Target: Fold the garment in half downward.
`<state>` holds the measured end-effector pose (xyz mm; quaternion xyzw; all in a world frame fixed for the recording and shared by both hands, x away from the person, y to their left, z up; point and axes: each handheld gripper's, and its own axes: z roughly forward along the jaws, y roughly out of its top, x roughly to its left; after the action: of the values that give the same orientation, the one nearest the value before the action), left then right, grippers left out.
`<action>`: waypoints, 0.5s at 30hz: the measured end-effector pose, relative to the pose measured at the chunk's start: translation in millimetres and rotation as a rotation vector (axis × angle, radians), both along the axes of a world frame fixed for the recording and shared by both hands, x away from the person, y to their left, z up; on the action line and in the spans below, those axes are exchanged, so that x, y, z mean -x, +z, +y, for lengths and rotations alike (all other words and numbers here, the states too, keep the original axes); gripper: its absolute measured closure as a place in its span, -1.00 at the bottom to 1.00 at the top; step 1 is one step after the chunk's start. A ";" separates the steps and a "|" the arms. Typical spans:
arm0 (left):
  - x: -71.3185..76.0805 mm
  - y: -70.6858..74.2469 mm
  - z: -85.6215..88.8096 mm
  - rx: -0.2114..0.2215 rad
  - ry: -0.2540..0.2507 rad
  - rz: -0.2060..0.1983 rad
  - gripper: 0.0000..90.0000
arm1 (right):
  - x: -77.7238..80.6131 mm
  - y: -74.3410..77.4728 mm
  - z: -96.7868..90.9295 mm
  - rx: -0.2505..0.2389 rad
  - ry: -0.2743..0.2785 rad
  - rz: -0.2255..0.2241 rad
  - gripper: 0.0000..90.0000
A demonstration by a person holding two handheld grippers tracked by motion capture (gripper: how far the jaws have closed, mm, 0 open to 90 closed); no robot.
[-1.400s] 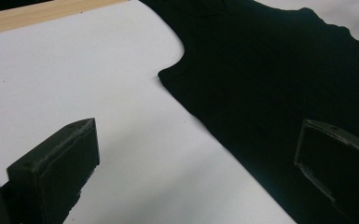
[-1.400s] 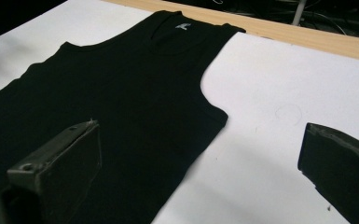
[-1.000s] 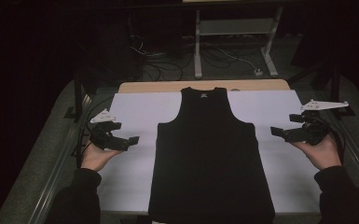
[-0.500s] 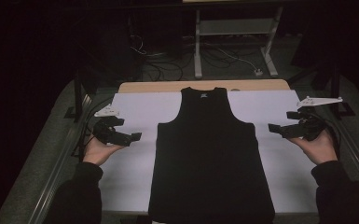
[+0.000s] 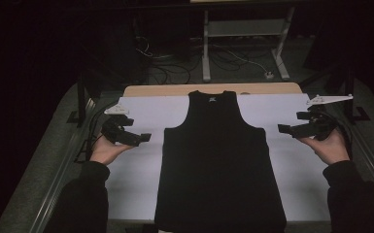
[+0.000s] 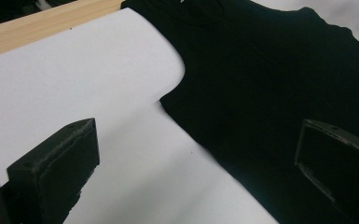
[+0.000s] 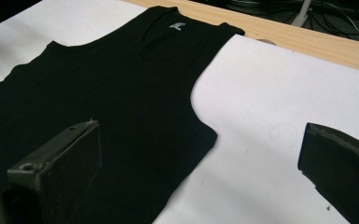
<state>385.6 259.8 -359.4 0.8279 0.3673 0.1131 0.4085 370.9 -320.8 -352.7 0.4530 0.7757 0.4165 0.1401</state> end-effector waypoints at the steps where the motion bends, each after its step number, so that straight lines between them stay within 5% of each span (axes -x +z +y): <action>1: -1.5 0.2 -0.6 -0.002 -0.003 0.003 -1.00 | -3.2 0.4 1.3 0.002 0.003 0.002 -1.00; 15: -19.8 4.9 -14.4 -0.039 -0.033 0.021 -1.00 | -19.5 1.6 10.0 0.003 0.020 0.019 -1.00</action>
<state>405.4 245.5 -354.4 0.8427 0.3557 0.1049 0.3903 390.4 -310.8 -351.1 0.4491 0.7820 0.4123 0.1292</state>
